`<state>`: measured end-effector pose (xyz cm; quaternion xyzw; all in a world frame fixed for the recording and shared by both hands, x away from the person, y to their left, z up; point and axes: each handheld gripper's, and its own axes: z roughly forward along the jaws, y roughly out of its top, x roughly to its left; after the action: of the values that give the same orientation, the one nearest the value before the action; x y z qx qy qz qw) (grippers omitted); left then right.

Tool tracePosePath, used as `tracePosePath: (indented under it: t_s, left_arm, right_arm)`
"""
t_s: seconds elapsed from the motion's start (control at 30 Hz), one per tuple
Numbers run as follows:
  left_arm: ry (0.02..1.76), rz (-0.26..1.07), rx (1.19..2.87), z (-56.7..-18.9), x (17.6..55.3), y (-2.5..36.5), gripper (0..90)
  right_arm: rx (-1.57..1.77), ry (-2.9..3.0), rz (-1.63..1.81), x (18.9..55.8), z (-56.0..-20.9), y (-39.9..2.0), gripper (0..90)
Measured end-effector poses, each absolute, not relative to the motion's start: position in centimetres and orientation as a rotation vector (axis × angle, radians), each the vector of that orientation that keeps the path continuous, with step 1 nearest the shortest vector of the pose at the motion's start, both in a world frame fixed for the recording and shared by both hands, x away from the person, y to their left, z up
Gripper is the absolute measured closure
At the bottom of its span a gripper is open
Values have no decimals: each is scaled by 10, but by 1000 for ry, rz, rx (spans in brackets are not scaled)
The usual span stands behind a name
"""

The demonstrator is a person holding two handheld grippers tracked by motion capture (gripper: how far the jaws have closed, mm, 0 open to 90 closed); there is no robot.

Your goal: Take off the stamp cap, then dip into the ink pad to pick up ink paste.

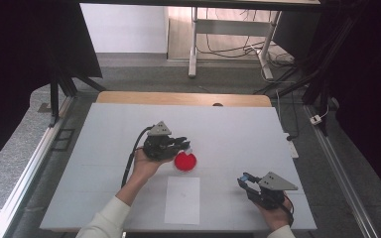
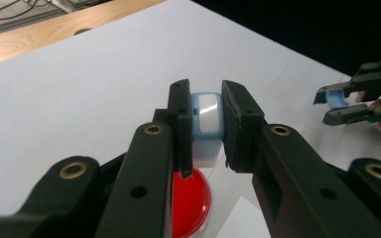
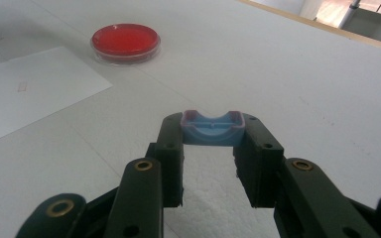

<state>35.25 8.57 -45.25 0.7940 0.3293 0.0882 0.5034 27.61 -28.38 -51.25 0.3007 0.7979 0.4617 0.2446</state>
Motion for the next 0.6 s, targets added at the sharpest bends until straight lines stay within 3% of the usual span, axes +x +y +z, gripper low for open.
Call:
tracePosePath:
  t_s: [0.6]
  left_arm:
    - [801, 287, 2023, -478, 360, 79, 752]
  right_arm:
    - [808, 2193, 1238, 277, -513, -281, 649]
